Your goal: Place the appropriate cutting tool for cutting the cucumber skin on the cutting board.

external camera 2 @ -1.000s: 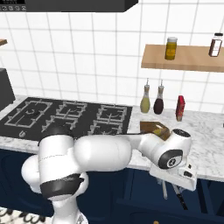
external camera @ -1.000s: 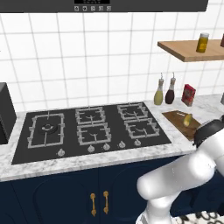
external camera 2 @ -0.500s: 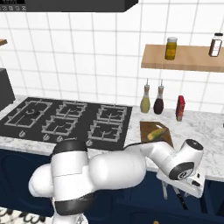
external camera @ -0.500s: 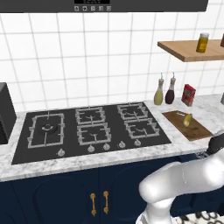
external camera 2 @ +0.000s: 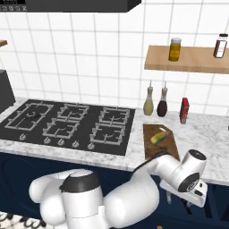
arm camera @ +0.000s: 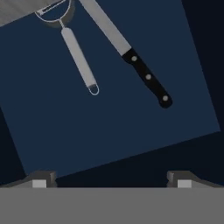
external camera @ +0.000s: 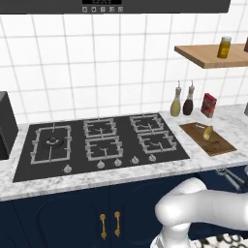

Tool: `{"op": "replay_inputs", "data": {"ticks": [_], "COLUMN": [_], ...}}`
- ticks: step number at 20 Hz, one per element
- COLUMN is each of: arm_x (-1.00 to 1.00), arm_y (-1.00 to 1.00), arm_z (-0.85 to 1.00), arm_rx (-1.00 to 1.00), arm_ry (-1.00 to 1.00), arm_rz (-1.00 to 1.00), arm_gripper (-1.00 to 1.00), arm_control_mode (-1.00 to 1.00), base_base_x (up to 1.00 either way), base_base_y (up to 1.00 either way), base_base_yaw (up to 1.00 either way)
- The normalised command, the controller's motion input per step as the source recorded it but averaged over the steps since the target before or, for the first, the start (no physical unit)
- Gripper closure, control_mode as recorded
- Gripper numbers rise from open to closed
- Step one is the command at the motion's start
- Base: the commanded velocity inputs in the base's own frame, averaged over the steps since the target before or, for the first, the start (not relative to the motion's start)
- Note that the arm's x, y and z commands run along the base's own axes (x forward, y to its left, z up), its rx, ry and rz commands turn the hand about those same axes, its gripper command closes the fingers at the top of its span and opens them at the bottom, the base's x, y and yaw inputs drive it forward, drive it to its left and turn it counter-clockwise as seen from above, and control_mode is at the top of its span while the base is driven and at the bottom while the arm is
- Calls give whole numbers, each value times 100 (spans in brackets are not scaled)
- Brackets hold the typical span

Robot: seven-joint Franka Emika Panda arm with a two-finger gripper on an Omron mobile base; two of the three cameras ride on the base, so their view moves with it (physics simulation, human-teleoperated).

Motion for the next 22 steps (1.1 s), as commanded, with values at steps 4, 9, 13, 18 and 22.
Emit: {"op": "replay_inputs", "data": {"ticks": [4, 9, 13, 18, 22], "arm_x": [-1, 0, -3, -36, -43], "arm_y": [16, 4, 0, 0, 0], "arm_z": [-43, -41, -25, -24, -24], "arm_rx": [-6, -5, -2, 0, 0], "arm_ry": [0, 0, 0, 0, 0], "arm_rz": [0, 3, 5, 7, 9], "arm_gripper": [-100, -100, -100, -100, -100], "arm_control_mode": [-100, -100, -100, -100, -100], "base_base_x": [0, 0, 0, 0, 0], "base_base_y": [0, 0, 0, 0, 0], "base_base_yaw": [0, 0, 0, 0, 0]}}
